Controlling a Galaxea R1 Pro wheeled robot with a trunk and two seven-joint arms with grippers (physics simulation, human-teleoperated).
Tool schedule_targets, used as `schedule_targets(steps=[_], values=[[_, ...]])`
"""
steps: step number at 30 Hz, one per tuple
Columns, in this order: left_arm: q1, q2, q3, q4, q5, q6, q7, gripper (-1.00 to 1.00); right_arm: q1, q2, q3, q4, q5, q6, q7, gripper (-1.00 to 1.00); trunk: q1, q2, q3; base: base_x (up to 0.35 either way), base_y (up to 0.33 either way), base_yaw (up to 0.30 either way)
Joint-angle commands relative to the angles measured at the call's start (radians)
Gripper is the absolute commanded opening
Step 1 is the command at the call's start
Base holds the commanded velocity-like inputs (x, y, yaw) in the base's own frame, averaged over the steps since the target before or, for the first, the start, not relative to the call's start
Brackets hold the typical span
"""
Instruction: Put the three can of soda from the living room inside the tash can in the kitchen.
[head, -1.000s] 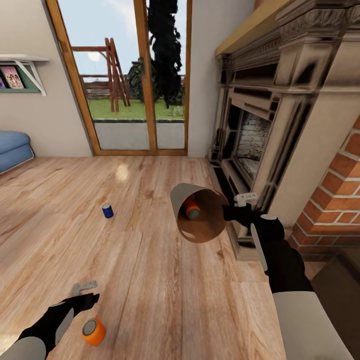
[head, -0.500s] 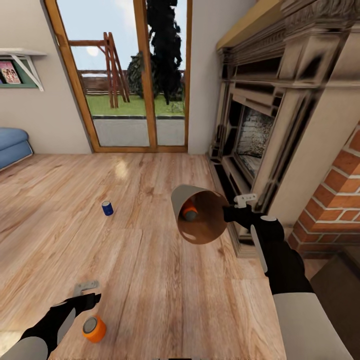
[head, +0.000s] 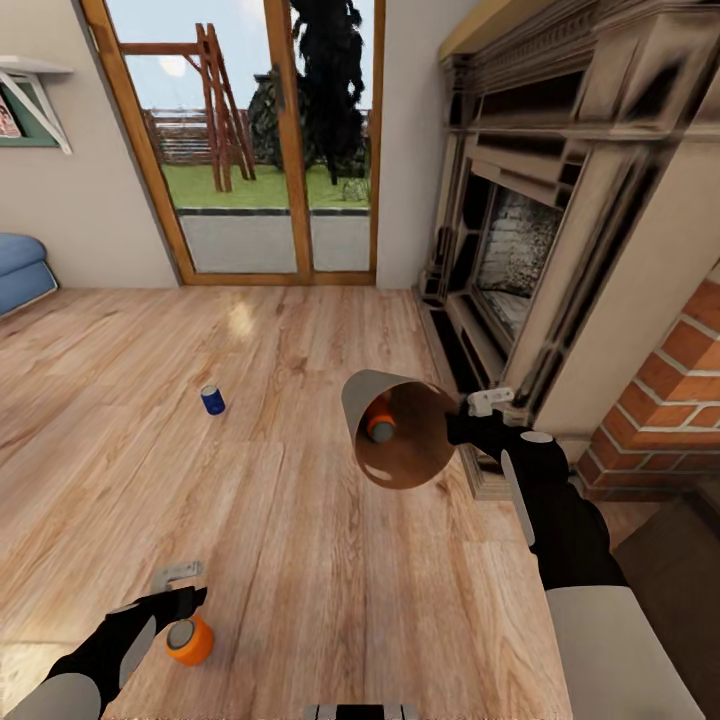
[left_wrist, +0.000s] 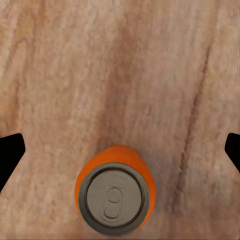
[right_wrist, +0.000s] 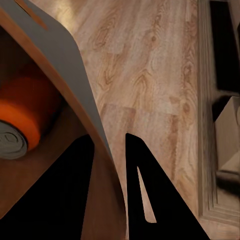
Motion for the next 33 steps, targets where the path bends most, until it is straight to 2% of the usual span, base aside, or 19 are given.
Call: schedule_targets(steps=[1,30,33], values=[[0.0,0.0,0.0,0.0,0.0,0.0,0.0,1.0,-0.001,0.0,0.0,-0.002,-0.014,0.001,0.003,-1.0,0.0,0.0,-0.004,0.0,0.0,0.0],[0.0,0.0,0.0,0.0,0.0,-0.001,0.0,1.0,0.001,0.001,0.001,0.004,-0.014,0.001,0.002,-1.0,0.013,-0.007,-0.116,0.0,0.0,0.0],[0.0,0.0,0.0,0.0,0.0,-0.001,0.0,1.0,0.001,0.001,0.001,0.007,-0.014,0.0,0.001,-1.0,0.013,-0.007,-0.116,0.0,0.0,0.0]])
